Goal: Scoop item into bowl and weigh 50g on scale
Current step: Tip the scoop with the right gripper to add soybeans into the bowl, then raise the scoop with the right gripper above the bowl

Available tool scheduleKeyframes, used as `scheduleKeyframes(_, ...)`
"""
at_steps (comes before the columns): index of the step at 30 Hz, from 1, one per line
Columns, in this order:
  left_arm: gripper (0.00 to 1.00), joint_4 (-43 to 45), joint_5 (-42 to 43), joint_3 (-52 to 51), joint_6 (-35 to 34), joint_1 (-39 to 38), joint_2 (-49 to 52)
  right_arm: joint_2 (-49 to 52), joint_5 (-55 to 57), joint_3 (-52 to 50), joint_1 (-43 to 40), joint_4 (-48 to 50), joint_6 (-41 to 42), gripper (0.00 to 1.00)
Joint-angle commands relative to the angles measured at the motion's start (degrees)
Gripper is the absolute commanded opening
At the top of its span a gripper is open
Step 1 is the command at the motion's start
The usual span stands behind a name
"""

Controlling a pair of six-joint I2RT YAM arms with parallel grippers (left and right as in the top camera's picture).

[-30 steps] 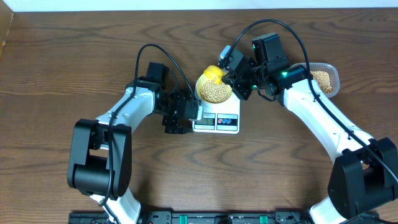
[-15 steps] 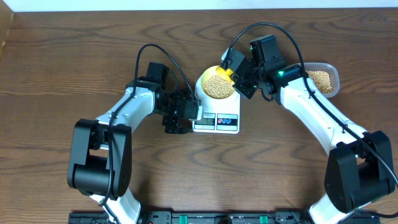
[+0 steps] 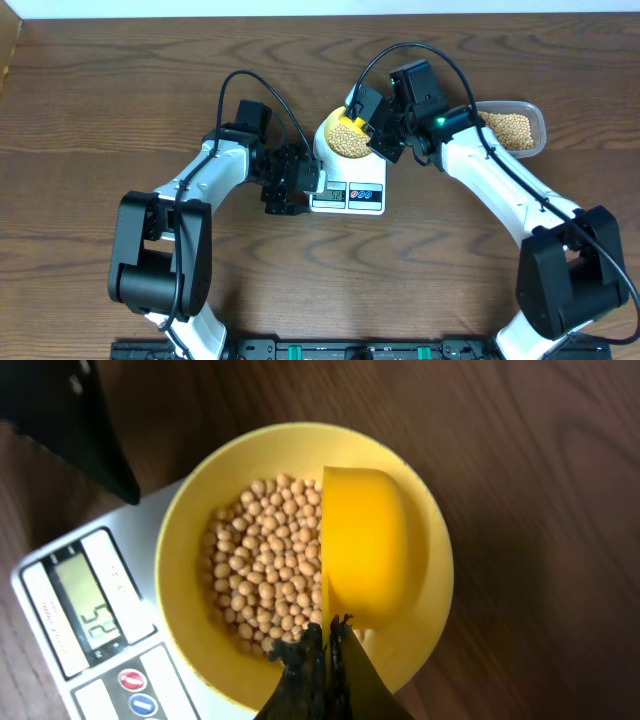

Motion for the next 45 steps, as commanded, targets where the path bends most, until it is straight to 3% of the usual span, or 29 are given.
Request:
scheduleKeyframes(1,0.97,-0.2,1.0,-0.5,0.8,-0.1,0.9,1.2,0.2,-0.1,0.2,0.3,-0.9,0.01)
scheduleKeyframes(28,0.98,-0.2,1.0,-0.5,0.8,-0.1,0.9,1.3,-4.5,-0.1,1.6,-4.1,1.3,0.01)
scheduleKeyframes(45,0.98,-0.2,1.0,-0.5,0.8,-0.1,0.9,1.3,-30.7,-0.1,-7.9,-2.8,16.8,0.01)
